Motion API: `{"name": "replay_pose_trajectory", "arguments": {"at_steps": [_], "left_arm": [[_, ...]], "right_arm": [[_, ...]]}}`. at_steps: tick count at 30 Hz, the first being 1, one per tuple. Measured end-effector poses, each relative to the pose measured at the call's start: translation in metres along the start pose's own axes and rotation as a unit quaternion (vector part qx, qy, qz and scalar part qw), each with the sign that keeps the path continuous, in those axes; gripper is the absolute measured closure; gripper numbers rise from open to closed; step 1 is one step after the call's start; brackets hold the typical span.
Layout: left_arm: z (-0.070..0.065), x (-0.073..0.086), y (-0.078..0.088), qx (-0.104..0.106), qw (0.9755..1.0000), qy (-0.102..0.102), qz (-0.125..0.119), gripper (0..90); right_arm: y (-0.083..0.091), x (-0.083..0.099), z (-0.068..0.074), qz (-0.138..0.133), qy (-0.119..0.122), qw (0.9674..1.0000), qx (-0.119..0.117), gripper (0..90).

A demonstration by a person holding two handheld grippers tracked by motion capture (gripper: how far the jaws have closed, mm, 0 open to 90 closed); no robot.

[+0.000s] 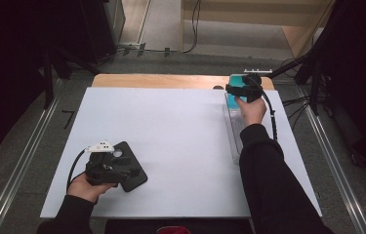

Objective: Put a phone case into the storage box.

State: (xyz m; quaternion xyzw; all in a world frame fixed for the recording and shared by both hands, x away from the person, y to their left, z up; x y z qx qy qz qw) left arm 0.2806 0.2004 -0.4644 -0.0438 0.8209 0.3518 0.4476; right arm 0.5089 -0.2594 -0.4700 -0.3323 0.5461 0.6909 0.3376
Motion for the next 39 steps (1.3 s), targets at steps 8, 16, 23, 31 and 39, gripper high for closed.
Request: {"name": "replay_pose_trajectory", "arguments": {"at_steps": [8, 16, 23, 31, 39], "left_arm": [[0.000, 0.000, 0.000, -0.001, 1.0000, 0.000, -0.001, 31.6], [0.001, -0.001, 0.001, -0.002, 1.0000, 0.004, -0.003, 31.5], [0.003, -0.003, 0.002, -0.004, 1.0000, 0.007, -0.004, 31.5], [0.006, -0.008, 0.004, -0.008, 0.9999, 0.008, -0.006, 31.5], [0.011, -0.015, 0.002, -0.006, 0.9999, 0.009, -0.009, 31.5]], "right_arm": [[0.002, -0.001, -0.002, 0.005, 0.009, 0.9999, -0.010, 9.0], [0.010, -0.002, -0.002, 0.012, 0.012, 0.9993, -0.034, 0.0], [0.028, -0.004, -0.004, 0.009, -0.002, 0.9991, -0.040, 0.0], [0.057, -0.001, -0.001, 0.033, 0.006, 0.9976, -0.061, 0.0], [0.085, 0.012, 0.021, 0.031, 0.045, 0.9917, -0.116, 0.0]]}}
Point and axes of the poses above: each handheld gripper's, and its own axes: y roughly backward along the jaws, x roughly out of its underside, z roughly to its left, the point moved 2 cm from there along -y, roughly forward along the jaws, and after that the axes turned 8 degrees about -z, right-handed, at the moved point
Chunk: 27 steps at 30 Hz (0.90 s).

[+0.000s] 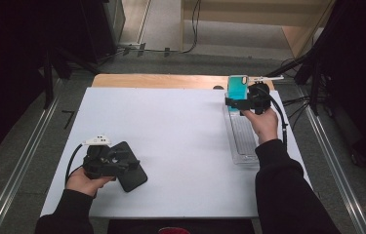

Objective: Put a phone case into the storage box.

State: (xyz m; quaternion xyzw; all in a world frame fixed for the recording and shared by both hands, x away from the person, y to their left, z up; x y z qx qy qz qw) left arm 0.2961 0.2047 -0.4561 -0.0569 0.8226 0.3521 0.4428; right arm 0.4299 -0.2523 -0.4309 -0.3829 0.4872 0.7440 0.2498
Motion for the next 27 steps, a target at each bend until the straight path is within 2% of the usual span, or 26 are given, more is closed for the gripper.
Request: {"name": "replay_pose_trajectory", "arguments": {"at_steps": [5, 9, 10, 11, 17, 24, 26, 27], "left_arm": [[0.002, -0.005, -0.004, 0.006, 1.0000, -0.002, 0.002, 31.5], [0.001, -0.008, -0.010, 0.013, 0.9999, -0.008, 0.007, 31.5], [0.001, -0.009, -0.011, 0.013, 0.9998, -0.008, 0.008, 31.5], [0.000, -0.009, -0.012, 0.015, 0.9998, -0.009, 0.008, 31.5], [-0.001, -0.013, -0.017, 0.022, 0.9996, -0.011, 0.013, 31.4], [-0.002, -0.014, -0.021, 0.031, 0.9993, -0.014, 0.018, 31.5], [-0.002, -0.014, -0.021, 0.029, 0.9993, -0.015, 0.020, 31.4], [-0.002, -0.014, -0.021, 0.029, 0.9993, -0.015, 0.019, 31.5]], "right_arm": [[0.010, 0.009, 0.014, 0.002, 0.009, 0.9992, -0.038, 0.0], [0.018, 0.015, 0.025, 0.011, 0.020, 0.9968, -0.077, 0.0], [0.020, 0.017, 0.029, 0.011, 0.022, 0.9959, -0.087, 3.9], [0.022, 0.018, 0.031, 0.012, 0.023, 0.9956, -0.090, 6.1], [0.032, 0.030, 0.045, 0.033, 0.039, 0.9915, -0.119, 6.2], [0.042, 0.046, 0.061, 0.055, 0.061, 0.9873, -0.136, 6.7], [0.046, 0.050, 0.065, 0.059, 0.070, 0.9855, -0.143, 15.5], [0.047, 0.052, 0.066, 0.057, 0.073, 0.9847, -0.148, 15.5]]}}
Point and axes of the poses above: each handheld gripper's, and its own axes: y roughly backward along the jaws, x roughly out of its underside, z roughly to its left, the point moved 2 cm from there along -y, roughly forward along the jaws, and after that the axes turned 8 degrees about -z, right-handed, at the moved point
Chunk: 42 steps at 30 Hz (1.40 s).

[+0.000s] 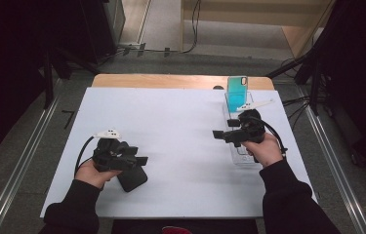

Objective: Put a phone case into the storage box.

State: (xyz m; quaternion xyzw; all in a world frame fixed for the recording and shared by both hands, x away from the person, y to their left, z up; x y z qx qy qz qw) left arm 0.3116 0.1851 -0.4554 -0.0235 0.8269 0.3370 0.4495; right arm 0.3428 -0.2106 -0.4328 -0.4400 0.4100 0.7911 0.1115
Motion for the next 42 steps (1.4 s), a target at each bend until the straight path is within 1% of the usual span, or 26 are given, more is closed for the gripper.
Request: {"name": "replay_pose_trajectory", "arguments": {"at_steps": [3, 4, 6, 9, 13, 19, 23, 26, 29, 34, 35, 36, 38, 39, 42], "left_arm": [[0.000, -0.001, 0.001, 0.000, 1.0000, 0.003, -0.003, 31.5], [0.000, 0.000, 0.001, 0.000, 1.0000, 0.003, -0.003, 31.5], [0.000, 0.000, 0.002, -0.002, 1.0000, 0.002, 0.000, 31.5], [-0.001, 0.001, 0.002, -0.001, 1.0000, 0.003, -0.001, 31.5], [-0.002, 0.001, 0.002, 0.000, 1.0000, 0.003, 0.001, 31.5], [-0.004, 0.002, 0.001, 0.006, 1.0000, -0.001, 0.004, 31.4], [-0.005, 0.002, 0.002, 0.008, 1.0000, 0.001, 0.004, 31.5], [-0.007, 0.003, 0.004, 0.009, 1.0000, 0.001, 0.002, 31.4], [-0.009, 0.006, 0.005, 0.013, 0.9999, 0.000, 0.004, 31.4], [-0.010, 0.010, 0.008, 0.016, 0.9999, 0.003, 0.004, 31.3], [-0.010, 0.011, 0.008, 0.017, 0.9998, 0.004, 0.004, 30.6], [-0.009, 0.011, 0.008, 0.017, 0.9998, 0.003, 0.005, 28.8], [-0.008, 0.011, 0.009, 0.012, 0.9999, 0.005, 0.004, 28.1], [-0.007, 0.011, 0.010, 0.008, 0.9999, 0.008, 0.004, 28.1], [-0.003, 0.011, 0.014, 0.004, 1.0000, 0.007, 0.001, 28.2]], "right_arm": [[0.002, 0.006, 0.006, 0.004, -0.001, 0.9999, -0.016, 15.5], [0.003, 0.007, 0.008, 0.005, 0.006, 0.9998, -0.019, 15.5], [0.004, 0.010, 0.011, 0.010, 0.009, 0.9996, -0.026, 15.6], [0.007, 0.016, 0.016, 0.010, 0.010, 0.9992, -0.036, 15.9], [0.011, 0.025, 0.023, 0.017, 0.015, 0.9987, -0.046, 18.0], [0.016, 0.041, 0.029, 0.025, 0.026, 0.9981, -0.051, 18.0], [0.019, 0.051, 0.031, 0.029, 0.022, 0.9976, -0.059, 18.0], [0.020, 0.058, 0.033, 0.036, 0.030, 0.9966, -0.067, 18.0], [0.020, 0.066, 0.034, 0.044, 0.040, 0.9960, -0.067, 18.0], [0.020, 0.079, 0.036, 0.059, 0.037, 0.9947, -0.076, 18.0], [0.020, 0.082, 0.037, 0.063, 0.035, 0.9945, -0.075, 18.0], [0.020, 0.083, 0.038, 0.070, 0.037, 0.9941, -0.075, 18.0], [0.021, 0.085, 0.038, 0.071, 0.043, 0.9937, -0.076, 18.0], [0.021, 0.086, 0.039, 0.071, 0.042, 0.9936, -0.076, 18.0], [0.021, 0.087, 0.038, 0.071, 0.040, 0.9938, -0.076, 17.9]]}}
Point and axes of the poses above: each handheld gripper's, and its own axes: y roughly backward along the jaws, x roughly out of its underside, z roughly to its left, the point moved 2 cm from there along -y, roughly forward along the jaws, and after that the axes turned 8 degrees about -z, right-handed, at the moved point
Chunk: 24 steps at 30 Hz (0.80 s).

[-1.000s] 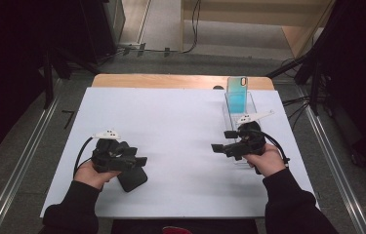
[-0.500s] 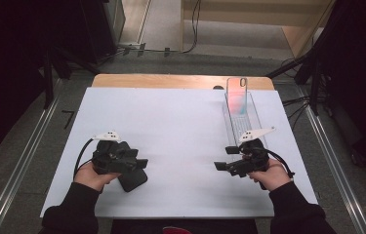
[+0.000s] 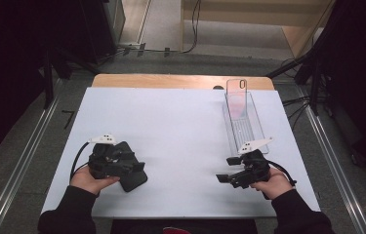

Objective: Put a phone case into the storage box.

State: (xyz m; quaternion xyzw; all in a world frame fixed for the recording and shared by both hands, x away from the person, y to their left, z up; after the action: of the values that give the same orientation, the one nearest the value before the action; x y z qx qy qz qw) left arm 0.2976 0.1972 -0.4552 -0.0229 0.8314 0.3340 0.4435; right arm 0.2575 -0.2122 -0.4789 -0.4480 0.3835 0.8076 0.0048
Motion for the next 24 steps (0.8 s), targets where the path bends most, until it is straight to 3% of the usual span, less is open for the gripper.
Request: {"name": "replay_pose_trajectory", "arguments": {"at_steps": [10, 15, 17, 21, 23, 24], "left_arm": [[0.024, 0.005, 0.022, -0.053, 0.9980, 0.035, 0.004, 37.7], [0.036, 0.010, 0.034, -0.088, 0.9946, 0.055, 0.001, 45.4], [0.040, 0.011, 0.039, -0.104, 0.9926, 0.063, -0.002, 52.4], [0.043, 0.013, 0.050, -0.142, 0.9872, 0.073, -0.004, 77.7], [0.043, 0.016, 0.052, -0.136, 0.9884, 0.067, -0.005, 89.4], [0.043, 0.017, 0.050, -0.137, 0.9882, 0.067, 0.001, 89.8]], "right_arm": [[0.001, 0.000, -0.001, -0.004, 0.001, 1.0000, -0.001, 18.0], [0.000, 0.000, -0.001, -0.004, 0.002, 1.0000, -0.004, 18.0], [0.000, 0.000, -0.001, -0.004, 0.001, 1.0000, -0.005, 18.0], [-0.002, -0.001, -0.001, -0.003, 0.003, 0.9999, -0.009, 18.0], [-0.003, -0.002, -0.001, -0.004, 0.005, 0.9999, -0.012, 18.0], [-0.003, -0.003, -0.001, -0.004, 0.007, 0.9999, -0.013, 18.0]]}}
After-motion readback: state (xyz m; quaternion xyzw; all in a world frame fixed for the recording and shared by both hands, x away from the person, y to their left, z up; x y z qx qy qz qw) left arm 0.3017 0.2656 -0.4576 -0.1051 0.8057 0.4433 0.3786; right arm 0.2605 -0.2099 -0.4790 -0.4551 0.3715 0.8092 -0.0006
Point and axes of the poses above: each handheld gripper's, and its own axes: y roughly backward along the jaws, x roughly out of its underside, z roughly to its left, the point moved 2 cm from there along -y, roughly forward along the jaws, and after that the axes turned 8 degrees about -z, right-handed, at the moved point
